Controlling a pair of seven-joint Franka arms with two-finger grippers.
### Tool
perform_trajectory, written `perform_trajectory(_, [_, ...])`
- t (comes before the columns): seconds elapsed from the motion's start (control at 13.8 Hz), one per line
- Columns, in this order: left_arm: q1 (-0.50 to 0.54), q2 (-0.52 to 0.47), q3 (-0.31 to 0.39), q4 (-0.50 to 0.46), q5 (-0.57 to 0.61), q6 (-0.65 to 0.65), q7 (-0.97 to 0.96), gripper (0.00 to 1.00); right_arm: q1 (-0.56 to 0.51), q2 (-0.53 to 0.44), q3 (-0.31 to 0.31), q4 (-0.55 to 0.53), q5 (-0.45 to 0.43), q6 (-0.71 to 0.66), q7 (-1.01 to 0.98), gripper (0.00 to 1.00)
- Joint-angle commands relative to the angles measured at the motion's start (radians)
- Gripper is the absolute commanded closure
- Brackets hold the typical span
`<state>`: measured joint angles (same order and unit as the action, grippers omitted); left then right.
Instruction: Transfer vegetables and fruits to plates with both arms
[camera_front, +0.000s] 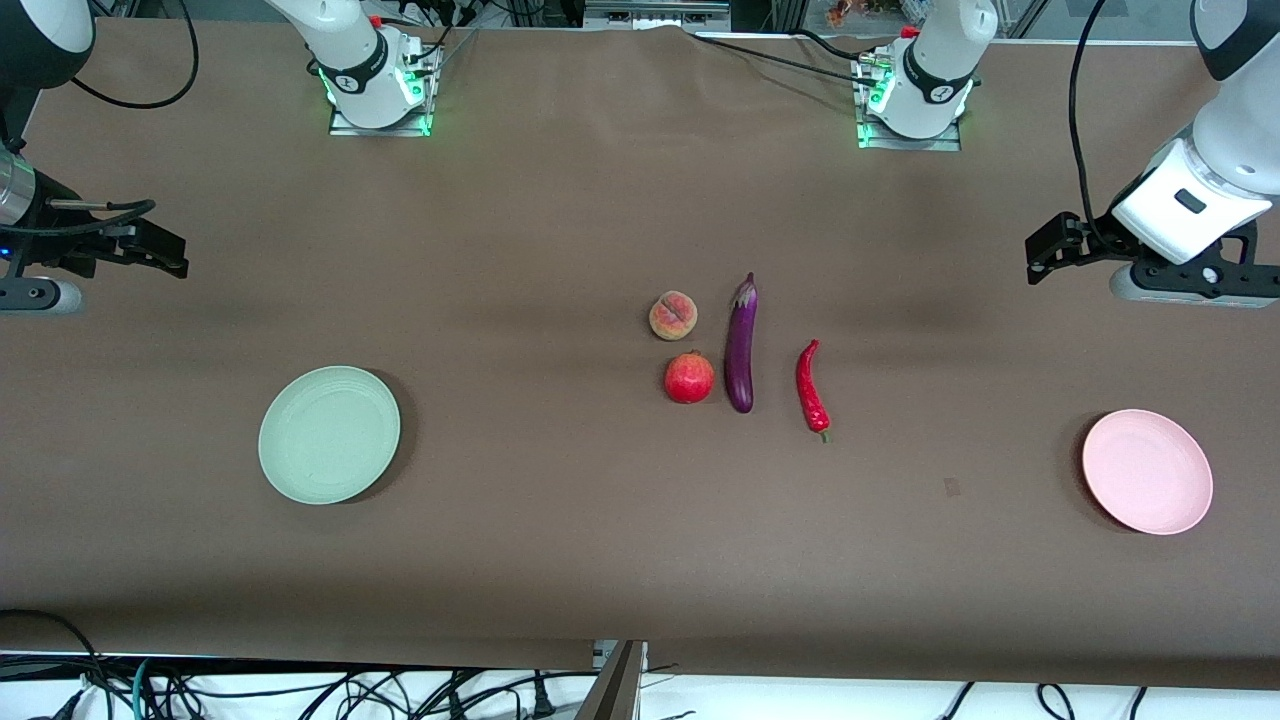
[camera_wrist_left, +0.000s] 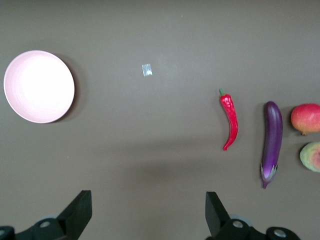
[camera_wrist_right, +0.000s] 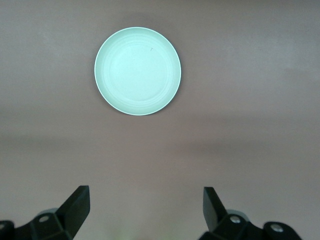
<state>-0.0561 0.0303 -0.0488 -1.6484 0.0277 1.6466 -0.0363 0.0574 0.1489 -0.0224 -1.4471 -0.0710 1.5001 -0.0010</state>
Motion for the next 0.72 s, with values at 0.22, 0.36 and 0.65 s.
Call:
perform_trajectory(0.22, [-0.092, 0.103, 0.000, 0.016, 0.000, -0.074, 0.009, 0.00, -0.011, 0.026, 0.009, 0.022, 0.014, -0.008, 0.004, 0.00])
perform_trajectory(0.36, [-0.145, 0.204, -0.003, 0.025, -0.032, -0.057, -0.039, 0.00, -0.010, 0.037, 0.009, 0.022, 0.016, -0.001, 0.004, 0.00])
perform_trajectory(0.65, [-0.195, 0.347, -0.005, 0.016, -0.086, 0.114, -0.235, 0.00, -0.013, 0.067, 0.009, 0.013, 0.031, 0.035, 0.006, 0.00])
